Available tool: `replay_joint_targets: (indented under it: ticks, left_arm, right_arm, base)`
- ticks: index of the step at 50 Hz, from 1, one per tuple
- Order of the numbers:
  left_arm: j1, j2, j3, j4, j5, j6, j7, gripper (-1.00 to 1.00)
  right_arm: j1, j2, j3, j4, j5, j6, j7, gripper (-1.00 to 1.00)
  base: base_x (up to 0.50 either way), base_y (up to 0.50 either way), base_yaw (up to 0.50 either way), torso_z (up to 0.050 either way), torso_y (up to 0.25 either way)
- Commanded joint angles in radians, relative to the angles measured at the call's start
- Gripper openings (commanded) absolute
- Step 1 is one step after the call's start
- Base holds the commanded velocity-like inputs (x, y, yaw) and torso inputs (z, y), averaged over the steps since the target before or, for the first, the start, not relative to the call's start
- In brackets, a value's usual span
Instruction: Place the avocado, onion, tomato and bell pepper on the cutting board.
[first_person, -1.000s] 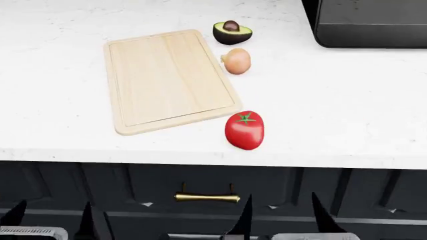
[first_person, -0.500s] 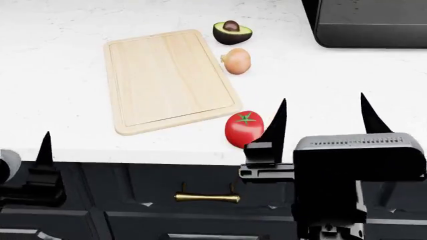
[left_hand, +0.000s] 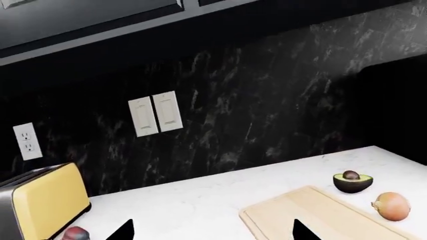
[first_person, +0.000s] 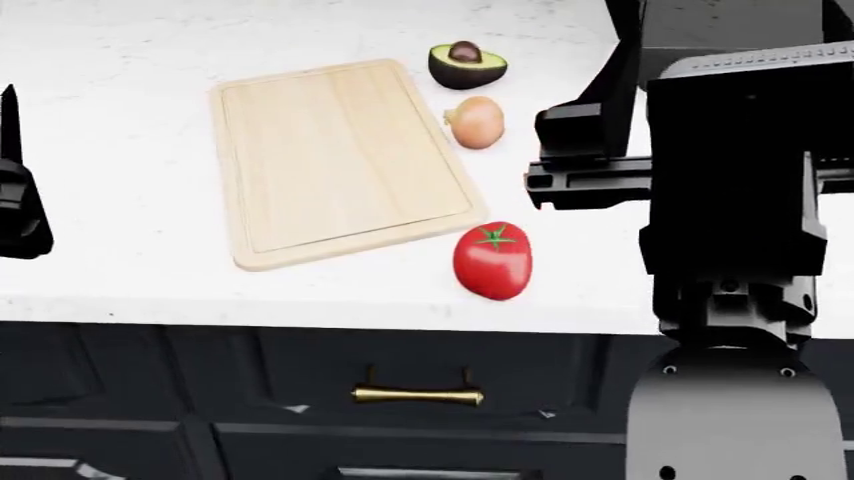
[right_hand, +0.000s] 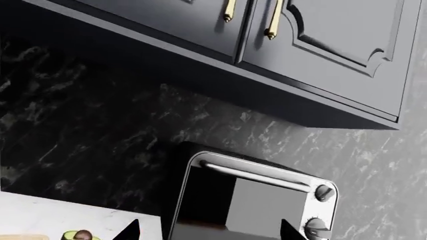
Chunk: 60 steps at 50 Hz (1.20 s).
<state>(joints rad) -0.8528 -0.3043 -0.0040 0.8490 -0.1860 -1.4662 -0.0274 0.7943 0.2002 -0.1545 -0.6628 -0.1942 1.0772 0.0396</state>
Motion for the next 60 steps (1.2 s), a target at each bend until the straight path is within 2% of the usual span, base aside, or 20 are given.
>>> replay_joint_targets:
  ticks: [1,16,38,60]
  left_arm:
    - [-0.102,0.009,-0.028,0.012,0.012,-0.089,0.038,1.00]
    - [-0.115,-0.016,-0.033,0.026,-0.027,-0.102,0.014,1.00]
    - [-0.122,-0.076,-0.100,0.019,-0.326,-0.099,-0.208,1.00]
    - [-0.129,-0.103,-0.112,0.004,-0.429,-0.082,-0.288,1.00]
  right_arm:
    - [0.079,-0.002,-0.001,-0.007,-0.030,0.055,-0.039,1.00]
    - [0.087,-0.004,-0.003,-0.016,-0.025,0.073,-0.036,1.00]
    - [0.076,0.002,-0.011,-0.029,-0.025,0.080,-0.027,1.00]
    - [0.080,0.008,-0.017,-0.030,-0.016,0.091,-0.027,1.00]
  base:
    - [0.00,0.12,0.00,0.000,0.000]
    - [0.00,0.12,0.00,0.000,0.000]
    - [0.00,0.12,0.00,0.000,0.000]
    - [0.00,0.15,0.00,0.000,0.000]
